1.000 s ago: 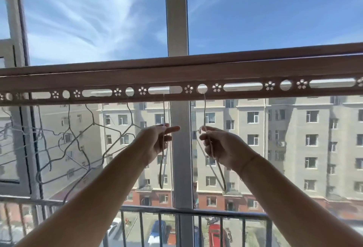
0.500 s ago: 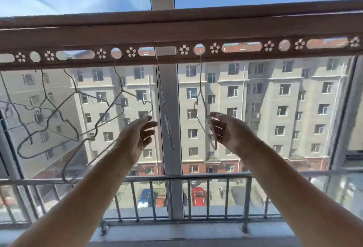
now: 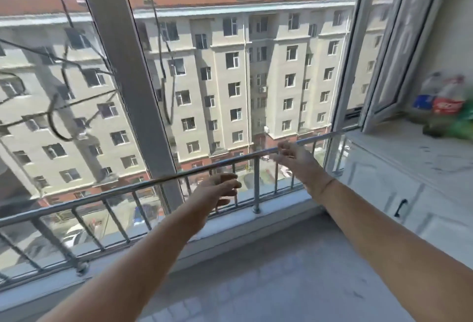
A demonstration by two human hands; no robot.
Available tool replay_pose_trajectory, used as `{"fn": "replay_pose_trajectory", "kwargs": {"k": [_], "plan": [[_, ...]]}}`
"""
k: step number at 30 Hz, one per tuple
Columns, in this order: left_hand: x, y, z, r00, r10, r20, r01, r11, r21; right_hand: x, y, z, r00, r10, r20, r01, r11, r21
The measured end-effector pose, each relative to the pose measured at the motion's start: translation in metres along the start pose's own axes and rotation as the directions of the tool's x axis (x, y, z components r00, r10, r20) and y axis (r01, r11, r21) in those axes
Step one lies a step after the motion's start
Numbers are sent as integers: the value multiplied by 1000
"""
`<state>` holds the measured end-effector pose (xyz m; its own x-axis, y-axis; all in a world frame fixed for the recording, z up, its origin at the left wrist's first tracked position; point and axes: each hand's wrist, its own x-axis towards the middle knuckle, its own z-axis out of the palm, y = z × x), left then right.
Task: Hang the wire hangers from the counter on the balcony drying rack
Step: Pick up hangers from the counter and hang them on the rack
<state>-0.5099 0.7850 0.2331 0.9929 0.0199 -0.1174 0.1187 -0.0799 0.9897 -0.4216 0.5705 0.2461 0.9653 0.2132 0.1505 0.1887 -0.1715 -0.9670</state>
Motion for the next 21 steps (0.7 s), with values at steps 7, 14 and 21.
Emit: {"fn": "replay_pose_trajectory", "kwargs": {"k": [7, 14, 21], "plan": [[33, -7, 117, 960, -6, 281, -40, 987, 157, -44, 62, -114, 957, 153, -248, -176, 981, -75], [69, -12, 249, 879, -38, 476, -71, 975, 210, -103, 120, -250, 839, 287, -462, -346, 937, -48], [99, -25, 409, 835, -75, 546, -49, 976, 210, -162, 172, -397, 718, 376, -586, -432, 901, 48]]}}
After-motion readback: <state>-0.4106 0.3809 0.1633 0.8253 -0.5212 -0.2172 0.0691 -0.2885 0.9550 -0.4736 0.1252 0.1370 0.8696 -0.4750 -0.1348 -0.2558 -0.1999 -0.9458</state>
